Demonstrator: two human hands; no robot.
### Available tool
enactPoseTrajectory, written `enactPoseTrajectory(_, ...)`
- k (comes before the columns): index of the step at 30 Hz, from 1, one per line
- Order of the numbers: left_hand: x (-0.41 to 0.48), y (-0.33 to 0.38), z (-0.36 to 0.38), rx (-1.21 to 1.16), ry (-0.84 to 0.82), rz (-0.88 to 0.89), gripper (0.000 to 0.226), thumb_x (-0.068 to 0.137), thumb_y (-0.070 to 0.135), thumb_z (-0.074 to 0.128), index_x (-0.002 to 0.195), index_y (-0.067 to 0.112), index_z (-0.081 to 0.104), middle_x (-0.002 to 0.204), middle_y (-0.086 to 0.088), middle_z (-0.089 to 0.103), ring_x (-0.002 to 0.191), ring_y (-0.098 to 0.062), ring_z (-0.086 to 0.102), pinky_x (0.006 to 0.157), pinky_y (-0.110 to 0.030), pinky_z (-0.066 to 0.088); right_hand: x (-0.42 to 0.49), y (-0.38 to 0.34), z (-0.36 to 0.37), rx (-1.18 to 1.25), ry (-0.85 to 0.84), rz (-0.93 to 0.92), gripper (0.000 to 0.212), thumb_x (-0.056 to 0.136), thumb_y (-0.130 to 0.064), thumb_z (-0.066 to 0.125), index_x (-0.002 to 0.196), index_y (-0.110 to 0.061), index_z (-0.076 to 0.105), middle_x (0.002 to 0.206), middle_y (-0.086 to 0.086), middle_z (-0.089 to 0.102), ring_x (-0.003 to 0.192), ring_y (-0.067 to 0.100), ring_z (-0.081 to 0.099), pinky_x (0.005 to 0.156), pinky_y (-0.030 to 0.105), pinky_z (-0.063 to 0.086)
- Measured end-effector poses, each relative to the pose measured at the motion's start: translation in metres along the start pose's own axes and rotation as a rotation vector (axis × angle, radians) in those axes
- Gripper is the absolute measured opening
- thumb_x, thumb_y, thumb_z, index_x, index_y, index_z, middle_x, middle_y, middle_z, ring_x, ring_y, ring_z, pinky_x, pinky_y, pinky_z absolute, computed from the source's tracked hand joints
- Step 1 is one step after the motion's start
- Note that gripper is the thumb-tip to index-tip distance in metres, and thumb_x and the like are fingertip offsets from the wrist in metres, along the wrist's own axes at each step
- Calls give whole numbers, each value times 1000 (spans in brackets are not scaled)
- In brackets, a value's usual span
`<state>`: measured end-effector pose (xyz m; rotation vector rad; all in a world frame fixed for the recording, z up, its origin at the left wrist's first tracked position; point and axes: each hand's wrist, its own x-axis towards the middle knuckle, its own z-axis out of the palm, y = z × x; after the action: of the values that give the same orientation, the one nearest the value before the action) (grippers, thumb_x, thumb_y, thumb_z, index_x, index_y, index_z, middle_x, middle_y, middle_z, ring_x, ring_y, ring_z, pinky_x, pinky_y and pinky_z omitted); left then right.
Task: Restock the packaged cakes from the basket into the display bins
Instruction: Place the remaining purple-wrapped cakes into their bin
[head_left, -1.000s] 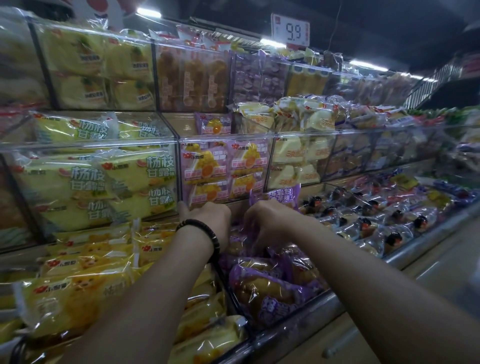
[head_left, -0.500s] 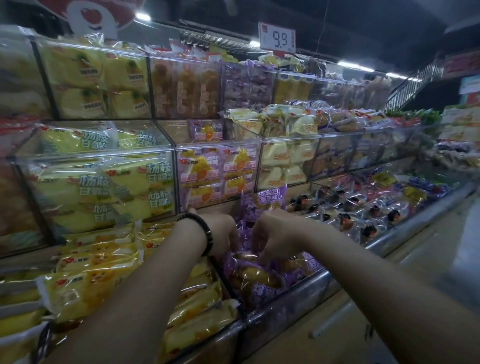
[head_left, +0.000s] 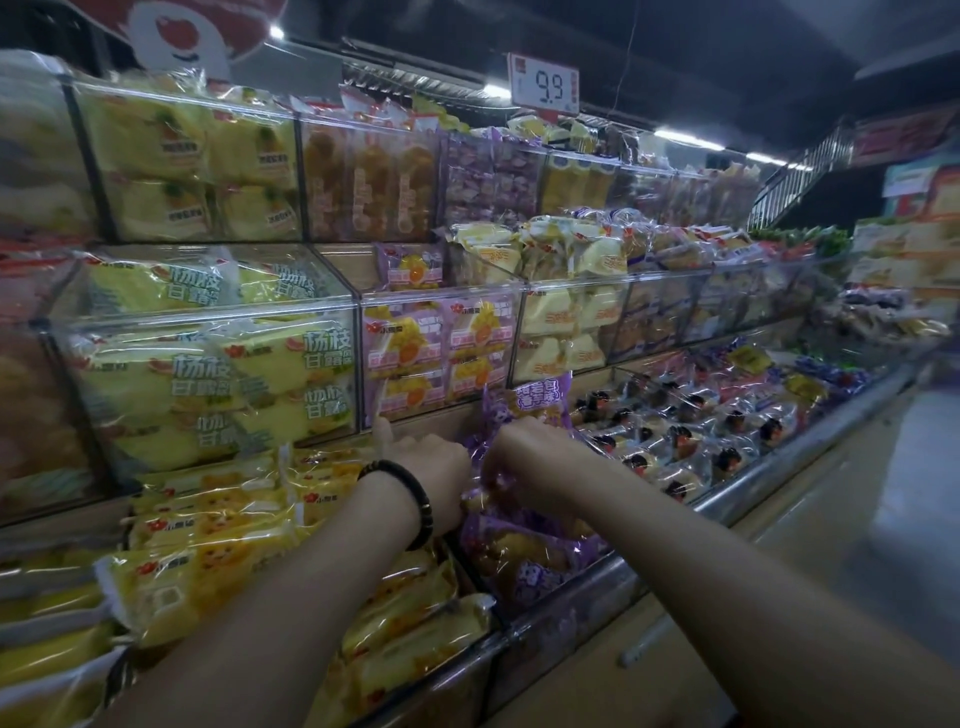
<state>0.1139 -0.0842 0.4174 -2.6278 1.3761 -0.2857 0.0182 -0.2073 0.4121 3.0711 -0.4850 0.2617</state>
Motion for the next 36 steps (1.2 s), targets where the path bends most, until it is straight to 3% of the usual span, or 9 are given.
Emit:
enactPoseTrajectory(3,1,0,0,-35,3,-6,16,94,33,64,80,28,58,86,5,62,92,-26,55,117,-71,8,9,0,4,6,12,-14,35,89,2,73,108,-27,81,114,0,68,104,24,64,61,26,41)
enactPoseTrajectory(5,1,-3,0,-51,-9,-9,16,93,35,63,80,28,58,86,4,62,92,-26,53,117,-70,9,16,0,4,-14,13,-30,33,88,0,76,106,-27,80,109,0,63,98,22,63,53,21,31)
enactPoseTrajectory(8,0,-6,-1,-75,-29,-7,14,92,39,64,84,29,62,91,4,63,104,-28,58,117,-70,9,25,2,5,-36,9,-86,25,85,-9,83,100,-29,80,100,-7,53,93,16,58,64,24,41)
enactPoseTrajectory(12,2,-6,5,-109,-15,-30,32,89,58,67,80,29,56,97,3,64,112,-29,59,118,-70,8,27,13,12,57,51,-43,28,79,-19,89,97,-37,78,94,-15,64,92,14,64,79,41,60)
enactPoseTrajectory(17,3,1,13,-141,72,-125,26,87,54,62,80,29,61,92,4,64,109,-29,62,116,-66,14,18,27,0,104,0,39,23,81,-31,89,96,-21,74,88,-8,66,86,14,63,73,25,48)
enactPoseTrajectory(22,4,5,12,-147,48,-192,27,86,54,63,78,28,59,92,3,64,110,-29,61,115,-65,14,11,41,-9,225,-197,110,49,78,-17,86,122,-28,65,118,-4,66,107,19,65,88,35,60)
enactPoseTrajectory(25,5,4,14,-155,58,-193,21,86,48,62,79,28,63,89,3,64,106,-29,60,113,-64,16,15,42,2,194,-113,116,39,78,-19,88,102,-34,60,108,-3,64,97,21,65,80,37,62)
enactPoseTrajectory(29,6,4,16,-164,78,-209,28,85,55,62,78,28,64,85,4,63,106,-30,61,110,-62,18,13,49,11,75,-69,147,22,85,-40,85,88,-25,68,94,-2,63,89,18,64,75,32,52)
enactPoseTrajectory(36,5,6,23,-124,127,-203,24,88,48,65,78,28,57,86,6,64,106,-28,62,111,-64,19,14,49,7,106,-38,173,32,76,-44,91,97,-23,80,98,-3,70,93,19,66,83,37,60)
